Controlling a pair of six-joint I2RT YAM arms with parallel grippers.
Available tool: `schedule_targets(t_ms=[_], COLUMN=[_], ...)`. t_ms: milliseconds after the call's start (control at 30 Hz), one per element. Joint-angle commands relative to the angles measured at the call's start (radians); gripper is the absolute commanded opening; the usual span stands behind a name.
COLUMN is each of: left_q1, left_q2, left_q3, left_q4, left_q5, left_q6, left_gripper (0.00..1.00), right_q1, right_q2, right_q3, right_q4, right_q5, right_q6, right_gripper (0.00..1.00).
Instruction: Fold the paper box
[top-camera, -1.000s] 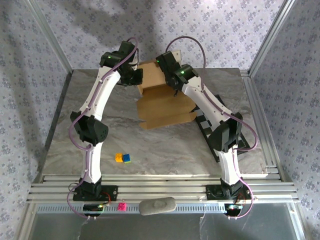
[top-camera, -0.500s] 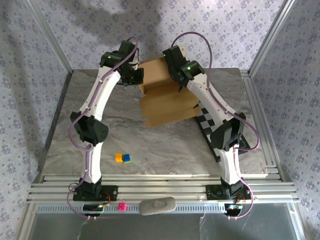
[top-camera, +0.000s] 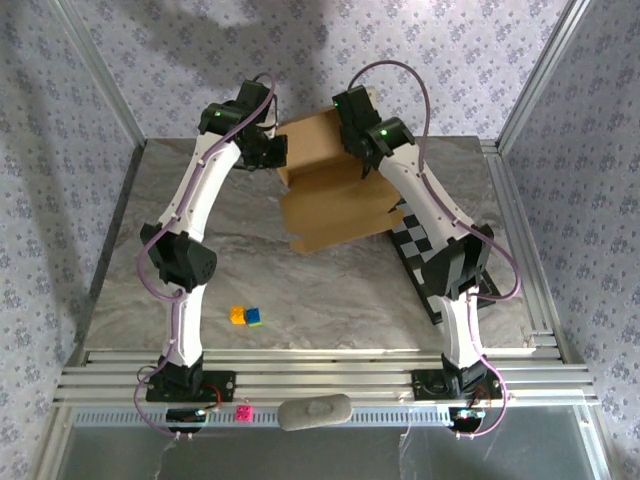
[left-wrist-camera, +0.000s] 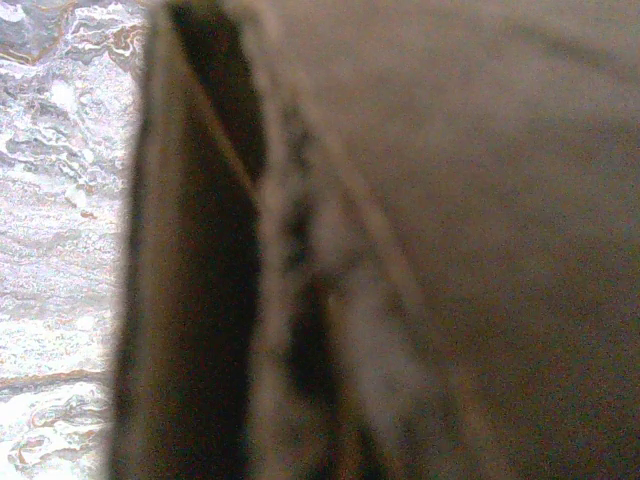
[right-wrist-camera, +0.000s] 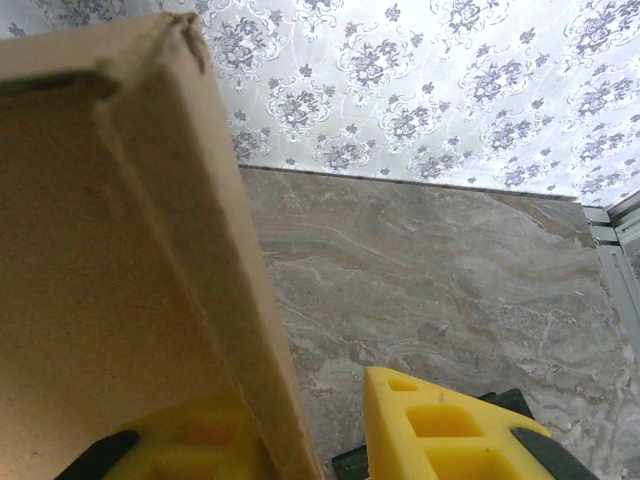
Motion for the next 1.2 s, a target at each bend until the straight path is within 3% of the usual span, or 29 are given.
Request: schedule_targets(t_ms=[0, 133, 233, 367, 467, 733, 833, 1067, 1167], left_q1=[0.001, 0.002, 0.002, -0.002, -0.005, -0.018, -0.021, -0.022, -0.023], left_q2=[0.007, 0.011, 0.022, 0.037, 0.041, 0.041, 0.035, 0.033, 0.041], left_q3=[0.028, 0.039, 0.063, 0.096, 0.099, 0.099, 0.097, 0.108, 0.108], left_q4=[-0.068, -0.075, -0.102, -0.164, -0.2, -0.236, -0.232, -0.235, -0.244], left_q5=[-0.011, -0.021, -0.06, -0.198, -0.291, -0.442, -0.446, -0.412, -0.397], left_q6=[0.022, 0.02, 0.004, -0.062, -0.111, -0.161, -0.153, -0.132, -0.125], left_gripper=[0.0, 0.0, 0.0, 0.0, 0.0, 0.0, 0.0, 0.0, 0.0], right_q1=[-0.025, -0.021, 0.0, 0.034, 0.06, 0.121, 0.126, 0.056, 0.033], right_q2=[0.014, 0.018, 0.017, 0.013, 0.011, -0.001, -0.008, -0.078, -0.1], right_q3=[0.051, 0.066, 0.073, 0.071, 0.069, 0.071, 0.067, -0.022, -0.045], right_q4=[0.03, 0.03, 0.003, -0.04, -0.059, -0.059, -0.078, 0.024, 0.059], right_q5=[0.034, 0.053, 0.192, 0.41, 0.492, 0.533, 0.508, 0.073, -0.042], right_q6=[-0.003, -0.014, -0.005, 0.034, 0.058, 0.061, 0.084, 0.022, -0.004], right_gripper=[0.25, 0.0, 0.0, 0.0, 0.0, 0.0, 0.0, 0.0, 0.09])
